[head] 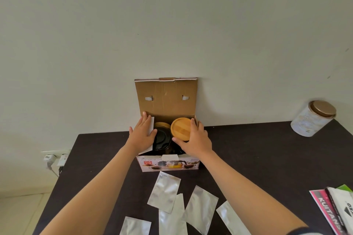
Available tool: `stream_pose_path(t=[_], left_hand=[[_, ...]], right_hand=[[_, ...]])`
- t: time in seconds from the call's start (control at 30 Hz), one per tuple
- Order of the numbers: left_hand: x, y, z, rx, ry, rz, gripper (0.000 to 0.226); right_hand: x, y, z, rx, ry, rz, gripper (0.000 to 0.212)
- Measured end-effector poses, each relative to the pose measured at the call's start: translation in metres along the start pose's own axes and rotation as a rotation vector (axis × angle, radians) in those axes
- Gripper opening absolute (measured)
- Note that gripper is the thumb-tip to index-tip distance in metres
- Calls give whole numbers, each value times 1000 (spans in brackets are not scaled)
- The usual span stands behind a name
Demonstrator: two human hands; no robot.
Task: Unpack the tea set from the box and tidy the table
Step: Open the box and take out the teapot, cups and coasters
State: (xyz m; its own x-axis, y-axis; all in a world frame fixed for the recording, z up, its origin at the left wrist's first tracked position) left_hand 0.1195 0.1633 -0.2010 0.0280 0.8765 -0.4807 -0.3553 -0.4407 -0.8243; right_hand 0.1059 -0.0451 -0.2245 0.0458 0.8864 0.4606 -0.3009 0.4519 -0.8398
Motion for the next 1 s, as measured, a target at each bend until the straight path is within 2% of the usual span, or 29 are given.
stream_pose_path(t=[0.1,0.23,0.4,0.57,0.8,0.93,1.0], left_hand=[[-9,-11,5,2,16,-32,56],[-9,-29,15,-60,87,40,51],[3,-47,38,-64,-68,-220,45],[7,-33,41,58,-129,-455,48],[-25,-17,27,-301,124,-504,59],[-2,-18,14,-213,-61,-458,72],[11,-15,11,-123,-87,-460,72]], right_hand=[[0,-1,1,-7,-7,10,110],[-1,0,1,-8,-15,13,110],[0,-1,2,-8,-11,7,112],[0,-2,3,1,-14,-5,113],[0,-3,4,-5,-26,12,115],[-2,-2,2,4,-16,15,114],[-1,0,1,-1,-13,22,114]])
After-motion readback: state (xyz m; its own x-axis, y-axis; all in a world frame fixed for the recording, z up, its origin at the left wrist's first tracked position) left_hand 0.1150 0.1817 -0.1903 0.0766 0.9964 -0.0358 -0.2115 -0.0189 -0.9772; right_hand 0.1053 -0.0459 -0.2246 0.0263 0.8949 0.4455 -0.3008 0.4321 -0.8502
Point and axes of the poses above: each hand's wrist, its own z-axis away from the middle knuckle, its own y-axis out of the palm, x = y × z, the point moved 3 cm from there along -z, towards the middle knuckle, and after that the axes turned 12 degrees about x, right-handed, at the moved point
